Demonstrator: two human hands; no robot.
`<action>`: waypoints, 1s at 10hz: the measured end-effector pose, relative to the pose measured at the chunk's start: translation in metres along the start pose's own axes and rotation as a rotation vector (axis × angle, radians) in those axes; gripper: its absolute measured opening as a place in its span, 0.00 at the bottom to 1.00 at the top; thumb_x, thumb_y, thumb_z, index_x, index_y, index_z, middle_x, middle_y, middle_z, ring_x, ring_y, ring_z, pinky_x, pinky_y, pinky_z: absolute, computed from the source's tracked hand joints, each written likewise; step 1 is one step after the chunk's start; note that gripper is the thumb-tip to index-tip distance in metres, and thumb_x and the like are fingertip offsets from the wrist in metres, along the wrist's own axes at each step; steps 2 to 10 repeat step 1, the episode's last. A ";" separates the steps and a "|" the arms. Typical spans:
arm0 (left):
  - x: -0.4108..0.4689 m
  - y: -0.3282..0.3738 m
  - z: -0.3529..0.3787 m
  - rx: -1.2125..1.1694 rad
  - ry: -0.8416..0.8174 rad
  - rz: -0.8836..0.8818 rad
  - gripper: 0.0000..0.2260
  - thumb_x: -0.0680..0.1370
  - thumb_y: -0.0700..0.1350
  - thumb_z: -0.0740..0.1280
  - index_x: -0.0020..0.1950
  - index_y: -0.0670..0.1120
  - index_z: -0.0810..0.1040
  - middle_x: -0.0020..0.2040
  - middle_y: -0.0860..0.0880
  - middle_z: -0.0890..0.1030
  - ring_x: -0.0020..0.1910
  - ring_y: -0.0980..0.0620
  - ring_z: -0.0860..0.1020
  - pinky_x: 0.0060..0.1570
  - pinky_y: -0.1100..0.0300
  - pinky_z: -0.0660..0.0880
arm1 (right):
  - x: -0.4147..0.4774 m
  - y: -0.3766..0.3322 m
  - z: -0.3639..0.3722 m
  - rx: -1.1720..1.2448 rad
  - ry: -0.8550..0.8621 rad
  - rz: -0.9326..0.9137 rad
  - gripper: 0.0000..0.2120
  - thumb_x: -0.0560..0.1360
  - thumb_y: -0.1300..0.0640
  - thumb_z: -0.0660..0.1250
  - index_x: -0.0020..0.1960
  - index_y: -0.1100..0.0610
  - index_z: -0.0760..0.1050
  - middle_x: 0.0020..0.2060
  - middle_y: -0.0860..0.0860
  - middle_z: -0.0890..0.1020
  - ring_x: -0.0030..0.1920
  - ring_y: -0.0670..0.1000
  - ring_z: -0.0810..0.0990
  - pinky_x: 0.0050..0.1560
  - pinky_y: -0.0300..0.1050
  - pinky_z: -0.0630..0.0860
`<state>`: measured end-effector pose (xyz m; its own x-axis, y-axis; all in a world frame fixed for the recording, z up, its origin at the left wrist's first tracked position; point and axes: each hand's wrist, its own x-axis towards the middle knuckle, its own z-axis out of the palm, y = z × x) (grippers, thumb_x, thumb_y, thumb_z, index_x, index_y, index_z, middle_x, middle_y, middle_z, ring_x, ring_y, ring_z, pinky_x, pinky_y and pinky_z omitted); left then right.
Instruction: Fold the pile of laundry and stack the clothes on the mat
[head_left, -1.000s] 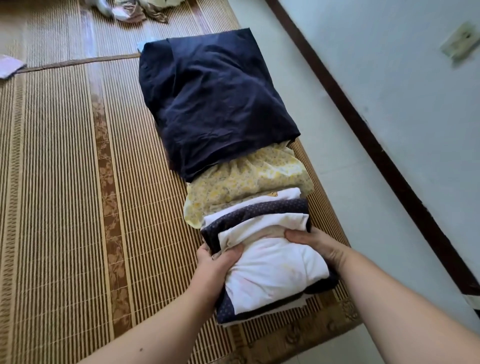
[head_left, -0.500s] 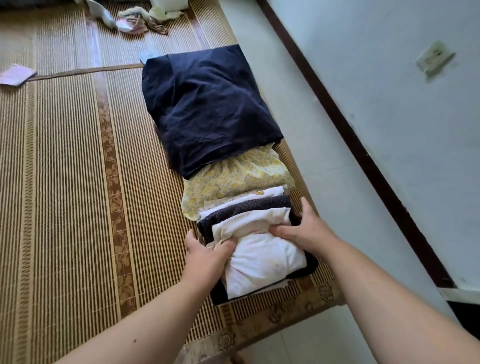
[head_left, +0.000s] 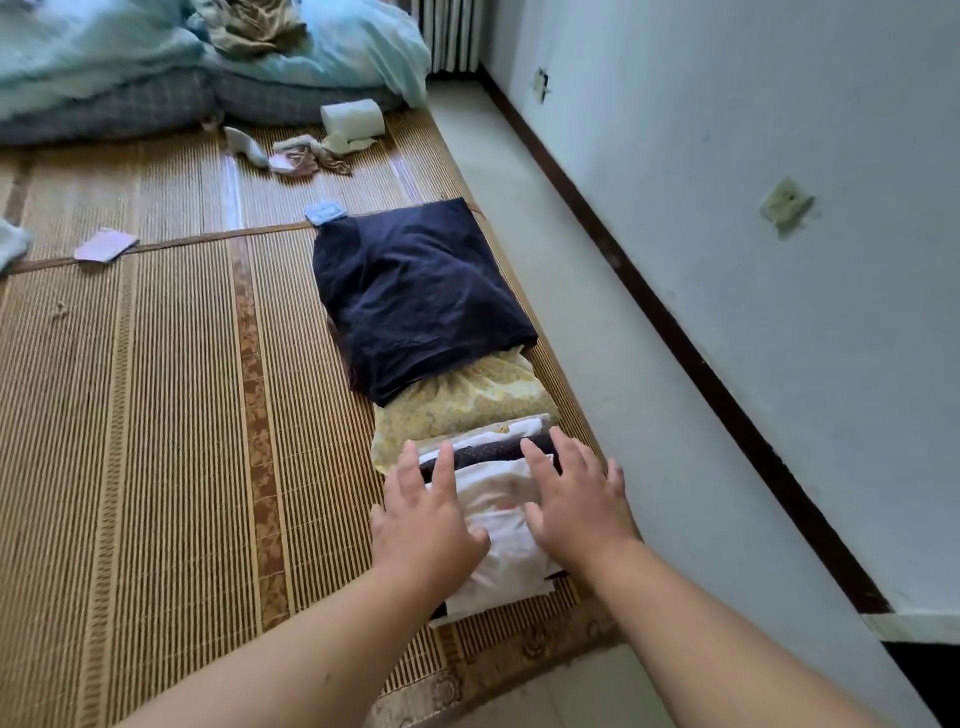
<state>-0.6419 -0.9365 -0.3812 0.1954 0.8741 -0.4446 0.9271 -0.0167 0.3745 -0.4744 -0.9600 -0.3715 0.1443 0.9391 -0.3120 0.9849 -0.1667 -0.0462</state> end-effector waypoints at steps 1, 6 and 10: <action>-0.013 0.010 -0.020 0.079 0.031 0.107 0.42 0.75 0.62 0.63 0.78 0.58 0.37 0.78 0.49 0.35 0.78 0.45 0.39 0.74 0.41 0.48 | -0.013 0.001 -0.024 0.026 0.012 -0.003 0.33 0.76 0.44 0.60 0.78 0.44 0.51 0.78 0.53 0.51 0.77 0.56 0.52 0.72 0.65 0.51; -0.013 0.010 -0.020 0.079 0.031 0.107 0.42 0.75 0.62 0.63 0.78 0.58 0.37 0.78 0.49 0.35 0.78 0.45 0.39 0.74 0.41 0.48 | -0.013 0.001 -0.024 0.026 0.012 -0.003 0.33 0.76 0.44 0.60 0.78 0.44 0.51 0.78 0.53 0.51 0.77 0.56 0.52 0.72 0.65 0.51; -0.013 0.010 -0.020 0.079 0.031 0.107 0.42 0.75 0.62 0.63 0.78 0.58 0.37 0.78 0.49 0.35 0.78 0.45 0.39 0.74 0.41 0.48 | -0.013 0.001 -0.024 0.026 0.012 -0.003 0.33 0.76 0.44 0.60 0.78 0.44 0.51 0.78 0.53 0.51 0.77 0.56 0.52 0.72 0.65 0.51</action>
